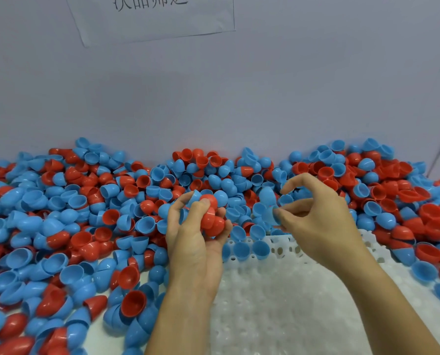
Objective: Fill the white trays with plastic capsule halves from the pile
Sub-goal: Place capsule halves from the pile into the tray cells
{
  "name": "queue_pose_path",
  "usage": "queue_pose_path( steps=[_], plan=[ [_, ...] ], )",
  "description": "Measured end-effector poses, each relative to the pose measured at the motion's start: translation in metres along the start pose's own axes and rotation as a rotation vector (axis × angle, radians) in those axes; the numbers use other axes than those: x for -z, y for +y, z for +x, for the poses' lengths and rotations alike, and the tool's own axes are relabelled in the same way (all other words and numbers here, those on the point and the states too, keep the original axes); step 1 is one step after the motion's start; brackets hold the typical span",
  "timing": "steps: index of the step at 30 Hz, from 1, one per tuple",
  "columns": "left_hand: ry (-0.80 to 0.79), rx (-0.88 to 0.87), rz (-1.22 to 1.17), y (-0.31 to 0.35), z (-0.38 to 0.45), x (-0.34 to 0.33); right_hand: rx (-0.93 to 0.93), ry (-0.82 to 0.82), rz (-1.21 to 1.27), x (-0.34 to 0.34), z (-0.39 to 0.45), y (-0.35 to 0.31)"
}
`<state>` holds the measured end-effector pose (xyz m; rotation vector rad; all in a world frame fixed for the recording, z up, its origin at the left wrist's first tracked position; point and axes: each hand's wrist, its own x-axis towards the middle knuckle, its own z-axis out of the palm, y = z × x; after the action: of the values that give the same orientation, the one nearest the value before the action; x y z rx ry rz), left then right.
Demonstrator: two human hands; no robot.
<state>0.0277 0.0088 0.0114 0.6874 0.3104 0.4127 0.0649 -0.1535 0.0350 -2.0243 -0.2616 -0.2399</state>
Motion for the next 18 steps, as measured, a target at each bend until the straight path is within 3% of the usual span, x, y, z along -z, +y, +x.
queue_pose_path(
  steps=[14, 18],
  plan=[
    [-0.024, 0.019, 0.007, 0.004, -0.003, -0.001, -0.035, -0.22, -0.753, -0.006, 0.005, 0.015],
    [-0.043, 0.045, -0.013, 0.004, -0.004, -0.002, -0.049, -0.179, -0.903, -0.021, 0.0, 0.017]
  ],
)
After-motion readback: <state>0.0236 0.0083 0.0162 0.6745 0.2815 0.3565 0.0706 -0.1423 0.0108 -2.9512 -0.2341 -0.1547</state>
